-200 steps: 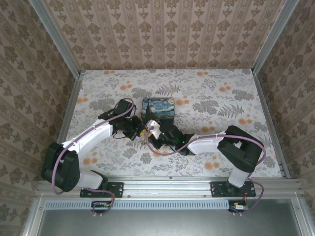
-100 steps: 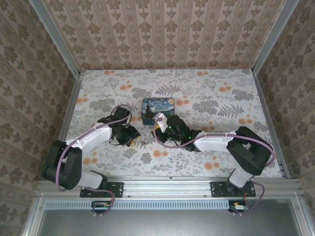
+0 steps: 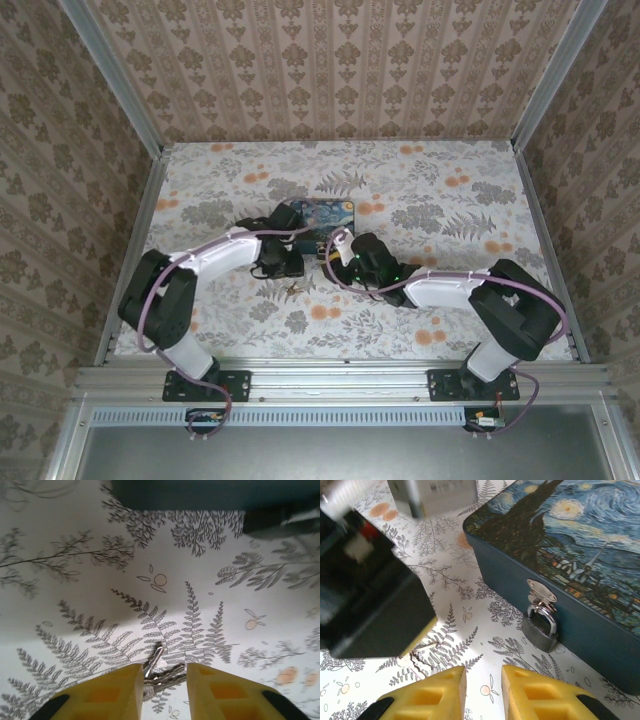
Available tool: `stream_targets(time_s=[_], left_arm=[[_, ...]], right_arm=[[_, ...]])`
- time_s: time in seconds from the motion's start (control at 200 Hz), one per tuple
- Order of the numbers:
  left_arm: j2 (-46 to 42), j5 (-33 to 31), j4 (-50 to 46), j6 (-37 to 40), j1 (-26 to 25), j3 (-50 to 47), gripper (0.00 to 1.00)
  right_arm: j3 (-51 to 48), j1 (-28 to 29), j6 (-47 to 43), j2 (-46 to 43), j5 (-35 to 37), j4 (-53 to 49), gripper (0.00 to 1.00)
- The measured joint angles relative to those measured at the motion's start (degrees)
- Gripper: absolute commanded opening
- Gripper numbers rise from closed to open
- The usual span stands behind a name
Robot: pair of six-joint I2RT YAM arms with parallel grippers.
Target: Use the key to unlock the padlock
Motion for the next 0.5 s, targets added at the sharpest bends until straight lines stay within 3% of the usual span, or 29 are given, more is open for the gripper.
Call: stream_targets(time_s=[0.21, 0.5], left_arm=[[3.63, -2.36, -1.31, 7.23, -2.62, 1.81, 0.24], [4.55, -6.03, -2.05, 9.68, -3.28, 1.84, 0.23]], right_arm=[[-1.07, -2.19, 1.84, -3.21, 1.97, -1.33, 0.24], [-2.51, -4.26, 2.95, -6.32, 3.28, -2.51, 0.25]])
